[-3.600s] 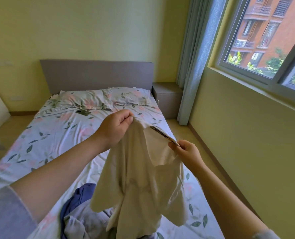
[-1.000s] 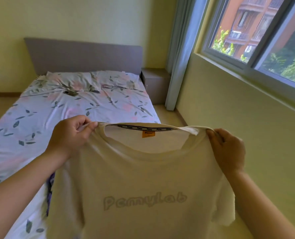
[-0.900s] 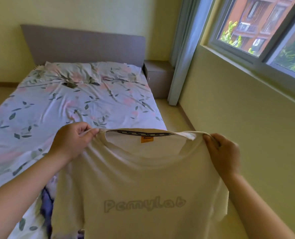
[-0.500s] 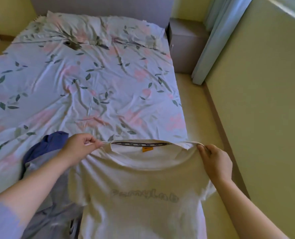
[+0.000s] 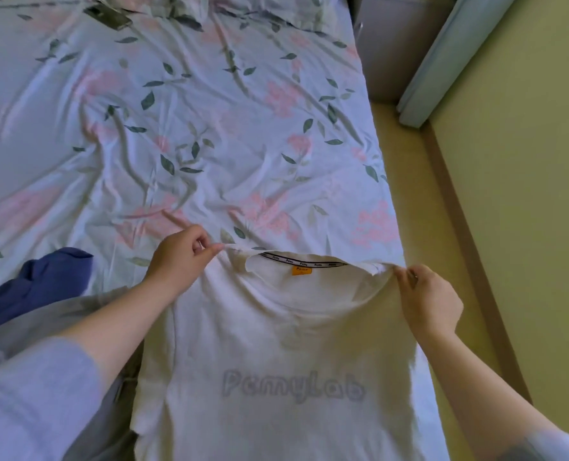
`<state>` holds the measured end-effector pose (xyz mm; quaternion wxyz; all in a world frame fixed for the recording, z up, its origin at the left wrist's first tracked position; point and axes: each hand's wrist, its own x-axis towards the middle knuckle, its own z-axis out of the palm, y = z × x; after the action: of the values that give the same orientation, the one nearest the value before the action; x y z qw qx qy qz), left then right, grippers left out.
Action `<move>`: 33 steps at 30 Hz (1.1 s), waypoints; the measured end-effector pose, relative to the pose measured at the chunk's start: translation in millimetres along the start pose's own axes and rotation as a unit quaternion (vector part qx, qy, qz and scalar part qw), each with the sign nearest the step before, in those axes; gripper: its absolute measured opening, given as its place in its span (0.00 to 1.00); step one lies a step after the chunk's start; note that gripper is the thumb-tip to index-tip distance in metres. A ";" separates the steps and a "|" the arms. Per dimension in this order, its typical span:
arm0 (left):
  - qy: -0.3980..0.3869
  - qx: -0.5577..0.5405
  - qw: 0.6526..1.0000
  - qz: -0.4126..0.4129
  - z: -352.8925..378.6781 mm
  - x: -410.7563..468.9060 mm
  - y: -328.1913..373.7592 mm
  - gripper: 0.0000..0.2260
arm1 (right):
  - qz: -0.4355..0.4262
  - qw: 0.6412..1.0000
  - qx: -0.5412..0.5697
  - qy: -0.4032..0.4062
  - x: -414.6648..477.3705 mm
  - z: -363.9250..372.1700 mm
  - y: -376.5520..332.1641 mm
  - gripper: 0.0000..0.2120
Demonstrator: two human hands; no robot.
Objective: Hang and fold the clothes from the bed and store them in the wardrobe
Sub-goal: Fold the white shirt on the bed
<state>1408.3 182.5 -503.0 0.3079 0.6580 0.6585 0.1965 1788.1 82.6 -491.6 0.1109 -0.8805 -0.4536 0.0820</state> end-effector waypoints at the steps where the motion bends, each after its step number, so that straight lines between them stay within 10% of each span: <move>1: -0.011 -0.017 1.000 -0.010 7.3 3.2 -6.2 0.11 | 0.006 1.000 0.007 -0.019 0.4 9.9 -2.2 0.10; 5: -0.025 -0.029 0.998 -0.042 28.6 -2.2 -45.7 0.09 | -0.011 0.996 0.047 -0.081 -17.1 48.4 -17.7 0.22; 21: -0.021 -0.067 0.958 -0.278 19.5 -72.5 -194.0 0.16 | -0.250 0.919 0.127 -0.278 -90.7 172.3 -212.5 0.16; 33: -0.082 -0.115 0.972 -0.186 26.0 -99.2 -179.7 0.07 | -0.386 0.844 0.038 -0.371 -96.8 174.3 -252.5 0.14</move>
<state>1286.1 70.5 -626.8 0.4659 0.4978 0.7148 0.1556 1492.7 166.9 -586.9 -0.0099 -0.5334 -0.7604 0.3702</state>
